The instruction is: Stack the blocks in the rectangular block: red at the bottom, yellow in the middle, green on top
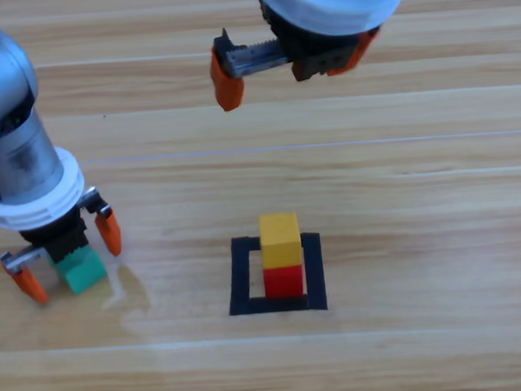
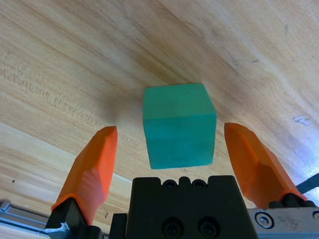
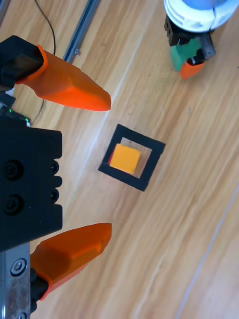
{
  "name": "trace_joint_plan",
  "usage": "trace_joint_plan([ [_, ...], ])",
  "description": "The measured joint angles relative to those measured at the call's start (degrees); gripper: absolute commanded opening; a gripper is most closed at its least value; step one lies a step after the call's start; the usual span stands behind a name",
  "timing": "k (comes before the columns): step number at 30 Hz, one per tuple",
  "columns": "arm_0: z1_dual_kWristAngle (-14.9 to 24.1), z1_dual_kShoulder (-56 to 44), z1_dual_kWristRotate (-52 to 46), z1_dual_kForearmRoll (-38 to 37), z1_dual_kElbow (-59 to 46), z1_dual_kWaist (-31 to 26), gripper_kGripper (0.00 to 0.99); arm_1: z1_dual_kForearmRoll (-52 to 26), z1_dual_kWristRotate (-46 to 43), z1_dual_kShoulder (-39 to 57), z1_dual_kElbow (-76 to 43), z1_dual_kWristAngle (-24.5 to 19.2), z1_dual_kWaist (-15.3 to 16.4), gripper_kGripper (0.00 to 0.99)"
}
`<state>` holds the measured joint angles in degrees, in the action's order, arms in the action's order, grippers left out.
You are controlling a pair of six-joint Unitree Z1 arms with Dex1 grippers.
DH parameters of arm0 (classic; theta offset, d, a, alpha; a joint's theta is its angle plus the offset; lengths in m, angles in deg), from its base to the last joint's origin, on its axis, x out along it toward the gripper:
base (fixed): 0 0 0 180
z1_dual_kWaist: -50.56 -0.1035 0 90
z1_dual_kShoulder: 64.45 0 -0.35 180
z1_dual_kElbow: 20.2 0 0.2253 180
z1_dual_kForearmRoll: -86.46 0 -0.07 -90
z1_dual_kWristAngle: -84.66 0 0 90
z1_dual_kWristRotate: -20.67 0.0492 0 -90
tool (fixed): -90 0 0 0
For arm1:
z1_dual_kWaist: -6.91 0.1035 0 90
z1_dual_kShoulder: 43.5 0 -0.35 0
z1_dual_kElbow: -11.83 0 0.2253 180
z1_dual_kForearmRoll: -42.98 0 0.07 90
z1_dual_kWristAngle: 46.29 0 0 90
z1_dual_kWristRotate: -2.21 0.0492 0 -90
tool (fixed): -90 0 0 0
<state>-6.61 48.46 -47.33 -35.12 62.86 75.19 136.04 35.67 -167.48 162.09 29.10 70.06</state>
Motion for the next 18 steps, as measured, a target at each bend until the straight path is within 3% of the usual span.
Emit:
trace_joint_plan([
  [3,0.0,0.0,0.0,-1.3,-0.8,0.0,0.827,-17.8,-6.9,7.1,-22.9,5.1,-0.9,0.988],
  [5,0.0,0.0,0.0,-1.5,-1.1,0.0,0.719,-33.1,-10.7,13.1,-41.4,10.5,-2.2,0.988],
  [7,0.0,0.0,0.0,-2.0,-1.4,-0.1,0.601,-40.8,-15.7,18.9,-53.8,12.0,-3.8,0.988],
  [11,0.1,0.0,0.4,-2.6,-2.5,-0.1,0.383,-42.0,-23.4,29.7,-58.0,7.6,-6.8,0.988],
  [13,0.2,0.0,1.4,-2.8,-2.5,-0.1,0.331,-42.9,-24.6,33.4,-59.3,5.3,-7.5,0.988],
  [18,0.8,0.1,6.3,-2.1,-0.7,-0.1,0.172,-42.9,-27.9,33.8,-61.1,5.0,-7.7,0.988],
])
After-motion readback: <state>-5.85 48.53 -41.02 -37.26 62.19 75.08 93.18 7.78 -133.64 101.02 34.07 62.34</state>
